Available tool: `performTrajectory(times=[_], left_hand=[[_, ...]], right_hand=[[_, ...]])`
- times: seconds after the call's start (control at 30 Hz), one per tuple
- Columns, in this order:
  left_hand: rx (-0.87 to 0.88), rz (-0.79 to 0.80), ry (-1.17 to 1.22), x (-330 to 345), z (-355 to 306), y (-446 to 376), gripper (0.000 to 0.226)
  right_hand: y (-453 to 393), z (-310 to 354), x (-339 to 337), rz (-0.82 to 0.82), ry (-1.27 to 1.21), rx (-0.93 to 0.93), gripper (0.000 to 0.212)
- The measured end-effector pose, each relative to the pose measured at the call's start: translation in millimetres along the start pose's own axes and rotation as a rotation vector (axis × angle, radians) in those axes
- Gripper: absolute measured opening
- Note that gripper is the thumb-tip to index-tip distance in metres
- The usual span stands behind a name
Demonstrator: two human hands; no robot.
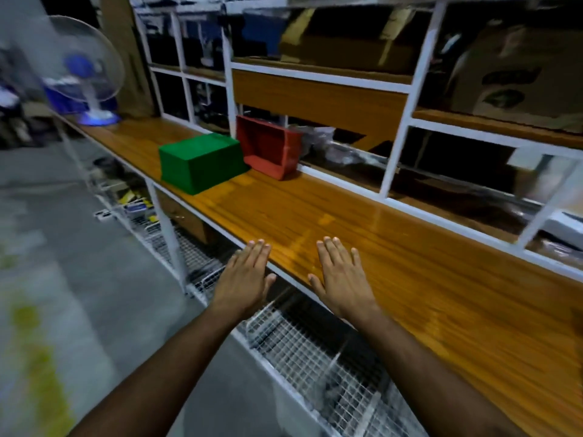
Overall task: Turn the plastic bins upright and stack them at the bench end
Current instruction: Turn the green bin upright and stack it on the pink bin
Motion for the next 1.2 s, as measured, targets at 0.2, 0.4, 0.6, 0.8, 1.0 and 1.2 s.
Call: performTrajectory(times=[0.2, 0.4, 0.6, 0.8, 1.0, 1.2], left_hand=[[-0.068, -0.018, -0.043, 24, 114, -55, 0.067], [-0.109, 0.005, -0.094, 47, 228, -136, 0.07], [-0.116, -0.02, -0.115, 58, 312, -219, 0.073], [-0.051, -0.029, -0.052, 76, 386, -323, 0.07], [0.056, -0.039, -0.031, 114, 461, -428, 0.067], [-0.013, 0.06, -0.011, 144, 524, -482, 0.064]], right_hand=[[-109, 66, 77, 0.025, -0.05, -0.061, 0.077], [-236, 123, 130, 0.01, -0.09, -0.124, 0.077], [-336, 152, 154, -0.008, -0.148, -0.102, 0.074], [-421, 159, 182, -0.034, -0.152, 0.034, 0.07], [-499, 177, 218, -0.052, -0.146, 0.197, 0.063], [-560, 211, 249, 0.002, -0.236, 0.345, 0.06]])
Point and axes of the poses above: each hand's wrist, its own y-axis away from the middle knuckle, its own x-axis out of the palm, z = x × y, the point moved 9 cm from there along -y, towards the middle knuckle, and after that the axes turned 13 degrees about -z, right-handed, at the moved point
